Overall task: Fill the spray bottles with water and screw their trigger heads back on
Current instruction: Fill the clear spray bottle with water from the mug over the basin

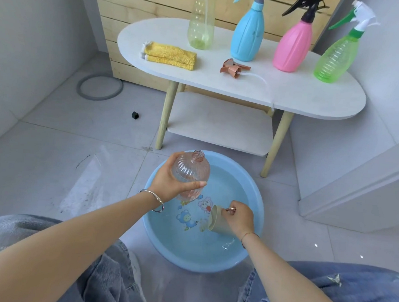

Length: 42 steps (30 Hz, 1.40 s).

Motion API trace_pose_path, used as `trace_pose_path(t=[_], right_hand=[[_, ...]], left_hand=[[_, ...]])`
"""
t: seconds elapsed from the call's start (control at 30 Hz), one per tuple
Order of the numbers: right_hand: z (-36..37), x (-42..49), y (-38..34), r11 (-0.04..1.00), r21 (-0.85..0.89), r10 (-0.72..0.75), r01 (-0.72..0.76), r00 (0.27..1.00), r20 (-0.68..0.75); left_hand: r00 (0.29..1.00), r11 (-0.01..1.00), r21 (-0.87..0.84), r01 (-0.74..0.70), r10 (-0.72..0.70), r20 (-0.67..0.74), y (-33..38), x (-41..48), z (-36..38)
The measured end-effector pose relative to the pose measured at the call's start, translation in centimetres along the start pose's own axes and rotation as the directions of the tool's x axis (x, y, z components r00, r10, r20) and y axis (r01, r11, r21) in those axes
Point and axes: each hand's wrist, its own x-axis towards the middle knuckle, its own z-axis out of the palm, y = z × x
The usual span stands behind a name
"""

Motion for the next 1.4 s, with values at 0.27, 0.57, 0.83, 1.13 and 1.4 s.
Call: trace_pose_path(t=[0.27, 0.57, 0.83, 1.13, 1.4], right_hand=[[0.4, -0.3, -0.1, 0.999, -0.033, -0.013, 0.015, 0.999, 0.05], [-3.3, -0.4, -2.4, 0.919, 0.357, 0.183, -0.167, 0.983, -0.009], [-9.3, 0.2, -7.1, 0.789, 0.612, 0.186, -0.059, 0.972, -0.145], [-17.6, 0.2, -12.4, 0.769, 0.628, 0.033, 0.119, 0.974, -0.225], [-20.5, -1.7, -14.4, 0.712, 0.672, -0.07, 0.202, 0.973, -0.219]], left_hand=[[1.0, 1.0, 0.014, -0.018, 0.018, -0.014, 0.0, -0.1, 0.0], [0.999, 1.0, 0.002, -0.019, 0.019, -0.034, 0.5, -0.1, -0.2], [0.997, 0.998, -0.041, -0.057, 0.054, -0.061, 1.7, -0.6, -0.1], [0.995, 0.994, -0.054, -0.095, 0.092, -0.04, 2.7, -1.0, 0.2], [0.984, 0.983, -0.043, -0.177, 0.176, -0.012, 3.6, -1.4, 0.8]])
